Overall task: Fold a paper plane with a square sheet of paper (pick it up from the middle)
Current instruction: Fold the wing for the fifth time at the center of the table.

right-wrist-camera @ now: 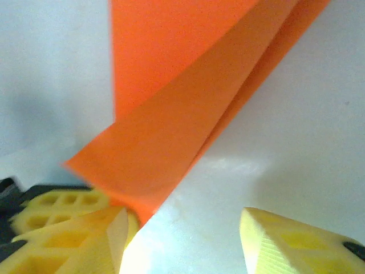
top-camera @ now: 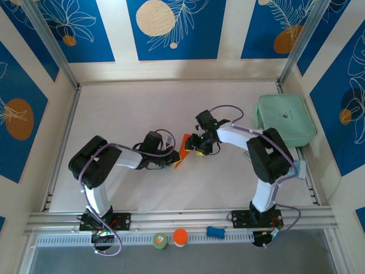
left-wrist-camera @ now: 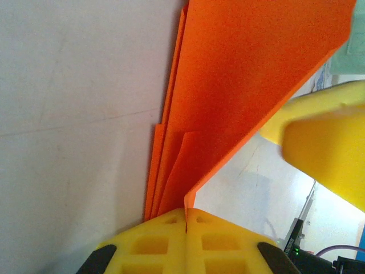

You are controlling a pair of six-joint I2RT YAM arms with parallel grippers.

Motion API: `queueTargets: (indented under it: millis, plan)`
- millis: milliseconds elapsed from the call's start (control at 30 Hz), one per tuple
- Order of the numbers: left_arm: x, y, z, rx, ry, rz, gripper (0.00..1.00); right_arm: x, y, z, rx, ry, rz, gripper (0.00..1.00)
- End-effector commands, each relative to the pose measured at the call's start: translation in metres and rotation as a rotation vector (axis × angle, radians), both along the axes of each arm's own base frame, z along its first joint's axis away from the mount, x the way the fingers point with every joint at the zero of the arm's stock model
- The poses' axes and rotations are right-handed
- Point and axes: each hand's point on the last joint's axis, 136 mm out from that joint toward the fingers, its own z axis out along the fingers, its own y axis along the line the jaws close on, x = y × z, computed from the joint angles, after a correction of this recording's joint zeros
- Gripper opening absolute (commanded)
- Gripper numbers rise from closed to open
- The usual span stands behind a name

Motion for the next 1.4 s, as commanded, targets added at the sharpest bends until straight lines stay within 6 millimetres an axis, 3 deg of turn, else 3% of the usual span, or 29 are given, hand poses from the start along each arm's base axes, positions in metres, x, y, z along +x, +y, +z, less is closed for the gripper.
queueTargets:
  millis: [0,300,667,1367]
  plan:
    - [-0.014,0.017,-0.030,0.090,0.119,0.019,0.06,0.004,0.024,0.033,0.188,-0.124,0.076,0.50]
    - [-0.014,0.018,-0.031,0.096,0.119,0.019,0.06,0.001,0.045,0.016,0.258,-0.090,0.115,0.22]
    - [-0.014,0.018,-0.033,0.091,0.124,0.024,0.08,0.014,0.042,-0.005,0.189,-0.067,0.082,0.19]
    - [-0.016,0.018,-0.036,0.070,0.140,0.036,0.09,0.013,0.036,-0.030,0.148,-0.009,0.076,0.19]
